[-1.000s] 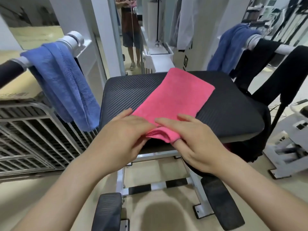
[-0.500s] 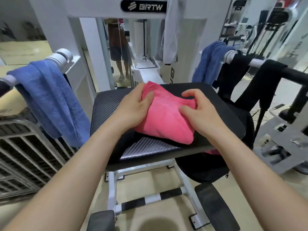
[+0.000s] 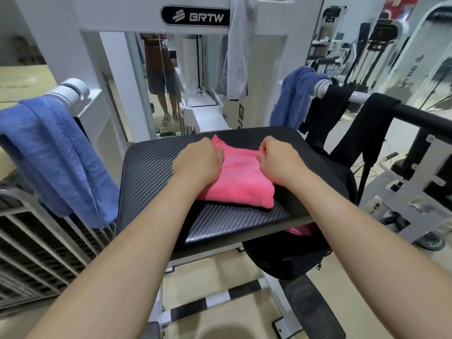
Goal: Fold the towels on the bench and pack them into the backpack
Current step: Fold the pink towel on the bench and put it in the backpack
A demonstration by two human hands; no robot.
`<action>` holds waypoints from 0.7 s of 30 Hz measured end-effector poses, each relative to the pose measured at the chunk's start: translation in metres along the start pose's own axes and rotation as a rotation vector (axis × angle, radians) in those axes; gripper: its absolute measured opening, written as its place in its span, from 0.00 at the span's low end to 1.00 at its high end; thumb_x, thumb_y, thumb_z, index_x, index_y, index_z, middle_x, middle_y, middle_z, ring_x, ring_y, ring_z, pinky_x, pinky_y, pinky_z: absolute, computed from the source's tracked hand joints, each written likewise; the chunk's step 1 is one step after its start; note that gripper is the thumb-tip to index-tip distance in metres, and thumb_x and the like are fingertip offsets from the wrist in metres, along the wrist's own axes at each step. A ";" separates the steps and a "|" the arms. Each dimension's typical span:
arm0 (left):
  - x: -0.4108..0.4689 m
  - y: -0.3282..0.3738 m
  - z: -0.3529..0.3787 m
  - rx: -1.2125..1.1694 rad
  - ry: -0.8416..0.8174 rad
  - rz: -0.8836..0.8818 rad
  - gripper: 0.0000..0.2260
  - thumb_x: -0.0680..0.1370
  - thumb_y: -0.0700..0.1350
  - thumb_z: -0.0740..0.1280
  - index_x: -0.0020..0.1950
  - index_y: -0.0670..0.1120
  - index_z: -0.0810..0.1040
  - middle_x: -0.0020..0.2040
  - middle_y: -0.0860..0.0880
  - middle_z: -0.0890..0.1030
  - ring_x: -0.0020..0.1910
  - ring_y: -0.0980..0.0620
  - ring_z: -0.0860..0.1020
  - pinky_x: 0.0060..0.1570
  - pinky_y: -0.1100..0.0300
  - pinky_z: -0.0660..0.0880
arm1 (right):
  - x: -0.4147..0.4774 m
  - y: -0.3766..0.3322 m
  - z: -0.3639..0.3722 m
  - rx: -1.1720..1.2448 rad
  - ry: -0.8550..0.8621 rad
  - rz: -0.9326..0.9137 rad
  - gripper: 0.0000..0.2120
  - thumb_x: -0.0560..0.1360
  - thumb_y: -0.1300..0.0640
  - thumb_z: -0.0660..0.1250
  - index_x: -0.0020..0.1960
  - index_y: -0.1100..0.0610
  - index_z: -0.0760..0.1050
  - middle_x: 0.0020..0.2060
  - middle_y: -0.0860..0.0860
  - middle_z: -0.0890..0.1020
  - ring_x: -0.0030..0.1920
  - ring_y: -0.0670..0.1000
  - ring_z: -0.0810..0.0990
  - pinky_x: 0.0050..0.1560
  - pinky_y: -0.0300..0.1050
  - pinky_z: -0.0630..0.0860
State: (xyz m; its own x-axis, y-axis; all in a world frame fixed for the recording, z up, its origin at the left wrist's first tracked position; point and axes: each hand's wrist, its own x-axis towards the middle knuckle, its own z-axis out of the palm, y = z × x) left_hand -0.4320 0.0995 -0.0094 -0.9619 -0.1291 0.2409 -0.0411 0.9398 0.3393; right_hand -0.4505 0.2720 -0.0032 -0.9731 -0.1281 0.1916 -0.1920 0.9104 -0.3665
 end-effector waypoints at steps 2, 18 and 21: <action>0.001 -0.002 -0.002 -0.043 -0.021 -0.015 0.18 0.82 0.53 0.53 0.56 0.40 0.73 0.56 0.38 0.78 0.54 0.38 0.76 0.45 0.53 0.67 | 0.000 -0.003 0.002 -0.046 -0.008 -0.004 0.04 0.79 0.60 0.59 0.50 0.60 0.65 0.46 0.58 0.76 0.41 0.58 0.72 0.39 0.48 0.65; -0.033 -0.018 -0.009 -0.492 0.036 -0.066 0.28 0.75 0.61 0.65 0.70 0.49 0.70 0.60 0.52 0.78 0.58 0.52 0.76 0.57 0.59 0.72 | -0.034 -0.006 -0.036 1.139 -0.365 0.023 0.08 0.71 0.64 0.72 0.46 0.57 0.75 0.38 0.51 0.80 0.39 0.49 0.79 0.40 0.43 0.75; -0.060 -0.011 -0.027 -1.104 -0.201 -0.056 0.27 0.74 0.57 0.68 0.68 0.44 0.73 0.54 0.49 0.82 0.48 0.57 0.81 0.46 0.68 0.75 | -0.050 -0.001 -0.047 1.488 -0.506 -0.109 0.15 0.70 0.65 0.68 0.56 0.59 0.74 0.44 0.52 0.80 0.43 0.50 0.80 0.46 0.43 0.77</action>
State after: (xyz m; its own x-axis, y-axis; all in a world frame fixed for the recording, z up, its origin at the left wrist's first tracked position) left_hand -0.3661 0.0884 -0.0029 -0.9964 -0.0151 0.0831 0.0806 0.1261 0.9887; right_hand -0.3959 0.2957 0.0305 -0.8283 -0.5553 0.0752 0.0872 -0.2603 -0.9616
